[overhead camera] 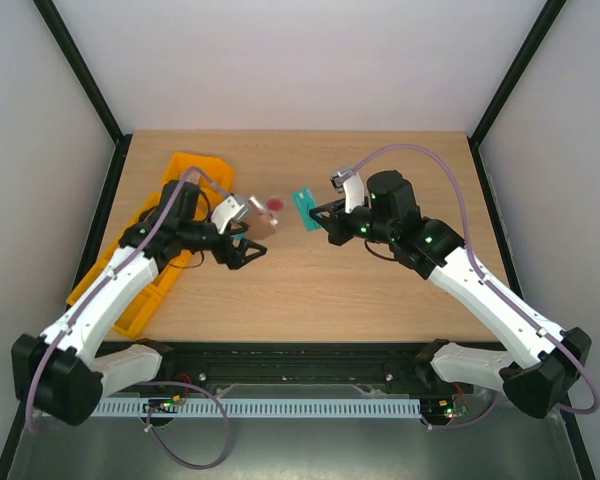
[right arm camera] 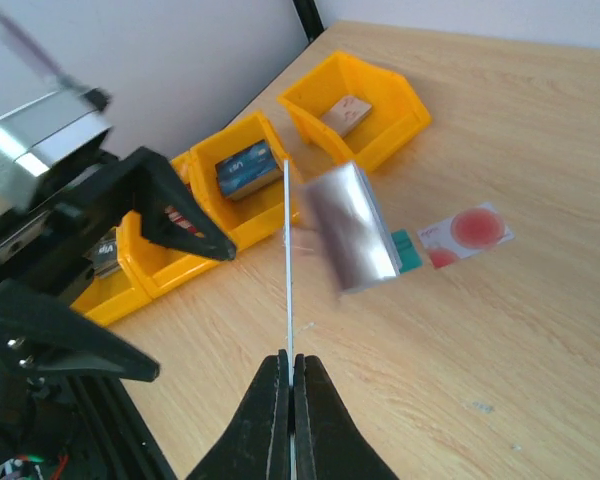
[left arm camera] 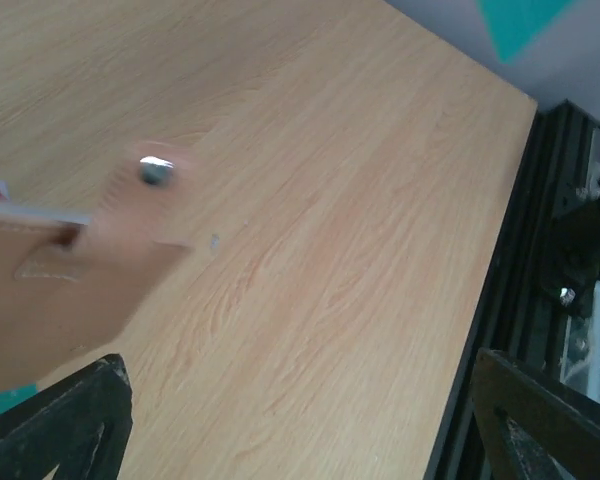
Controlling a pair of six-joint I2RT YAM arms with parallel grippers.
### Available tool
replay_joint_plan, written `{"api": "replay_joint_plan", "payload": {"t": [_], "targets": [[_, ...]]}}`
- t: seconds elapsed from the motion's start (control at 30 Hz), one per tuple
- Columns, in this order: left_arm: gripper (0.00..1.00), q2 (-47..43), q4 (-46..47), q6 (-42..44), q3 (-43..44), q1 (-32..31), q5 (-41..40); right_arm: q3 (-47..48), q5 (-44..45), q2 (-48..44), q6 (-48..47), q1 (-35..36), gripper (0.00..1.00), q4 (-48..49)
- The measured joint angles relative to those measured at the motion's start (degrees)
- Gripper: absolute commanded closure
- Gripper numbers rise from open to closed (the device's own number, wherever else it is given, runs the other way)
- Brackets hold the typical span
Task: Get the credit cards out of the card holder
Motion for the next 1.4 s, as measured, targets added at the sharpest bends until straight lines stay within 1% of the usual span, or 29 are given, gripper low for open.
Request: {"api": "replay_joint_plan", "payload": {"t": [0.03,0.1,0.2,0.27,0.37,0.43,0.5,0.57,0.6,0.7,0.77,0.87,0.93,1.0,1.07,1.17,1.23,1.3,1.33,1.4], "targets": [[0.14,-1.73,-0.87,0.72,-0.66,-0.02,0.09,0.00,-0.44,0.50,0.31,0.00,0.98,-0.02],[0.13,-3.96,-2.51,2.54,-3.17,-1.11,0.37,0.00,-1.22,0.87,0.83,0.00,0.98,-0.22],[0.13,-4.42,-7.10,5.40,-5.88,-4.94,1.90,-0.02,-2.58,-0.07,1.86,0.00,0.98,-0.31],[0.13,-4.68,-10.19,7.61,-5.81,-7.17,3.80,-0.31,-3.69,-1.86,2.91,0.00,0.98,-0.15],[0.11,-5.18,-13.40,9.66,-3.87,-7.89,5.05,-2.71,-5.60,-6.21,4.90,0.00,0.98,1.36],[0.10,-5.18,-15.69,11.17,-0.28,-7.89,4.66,-3.96,-6.88,-7.78,6.16,0.00,0.98,1.79],[0.07,-5.05,-18.08,13.09,5.03,-7.89,3.61,-4.11,-7.78,-7.50,7.19,0.02,0.98,1.86],[0.03,-4.50,-20.61,14.93,12.31,-7.87,1.86,-4.09,-7.89,-6.01,7.45,0.04,0.98,1.90],[0.01,-4.02,-22.14,16.02,17.31,-7.85,0.44,-3.98,-7.82,-4.92,7.48,0.09,0.98,1.81],[0.01,-4.04,-24.70,19.23,29.75,-7.82,-3.93,-2.16,-7.76,-1.57,7.28,0.42,0.98,1.36],[0.01,-5.70,-25.11,21.79,34.38,-7.78,-6.86,-0.31,-7.76,1.01,6.95,0.92,0.98,0.94],[0.01,-11.02,-25.33,28.41,35.58,-7.78,-10.99,6.05,-7.50,5.57,6.01,3.52,0.98,-0.55],[0.01,-16.65,-22.91,35.15,32.83,-7.78,-14.47,10.69,-7.30,8.33,5.20,6.54,0.98,-0.85],[0.01,-24.61,-16.65,43.32,25.68,-7.78,-18.16,13.25,-7.65,9.44,4.61,9.14,0.98,-0.63],[0.01,-34.16,-8.70,54.45,15.41,-7.78,-21.09,13.77,-8.87,9.42,4.57,10.84,0.98,-0.15],[0.03,-47.41,9.62,73.96,-4.24,-7.82,-21.84,13.44,-11.54,9.33,5.73,11.80,0.98,2.23],[0.04,-50.01,17.03,83.58,-13.31,-7.80,-20.50,12.70,-13.35,9.33,6.95,12.33,0.98,4.48],[0.05,-49.51,21.14,91.14,-18.91,-7.80,-19.67,11.82,-14.75,9.42,8.07,13.05,0.98,6.56],[0.08,-49.22,23.10,94.33,-20.94,-7.80,-19.54,11.52,-15.41,9.66,8.59,13.68,0.98,7.43],[0.18,-49.18,27.08,99.12,-24.04,-7.80,-19.45,11.21,-16.28,10.32,9.40,14.88,0.98,8.79]]}}
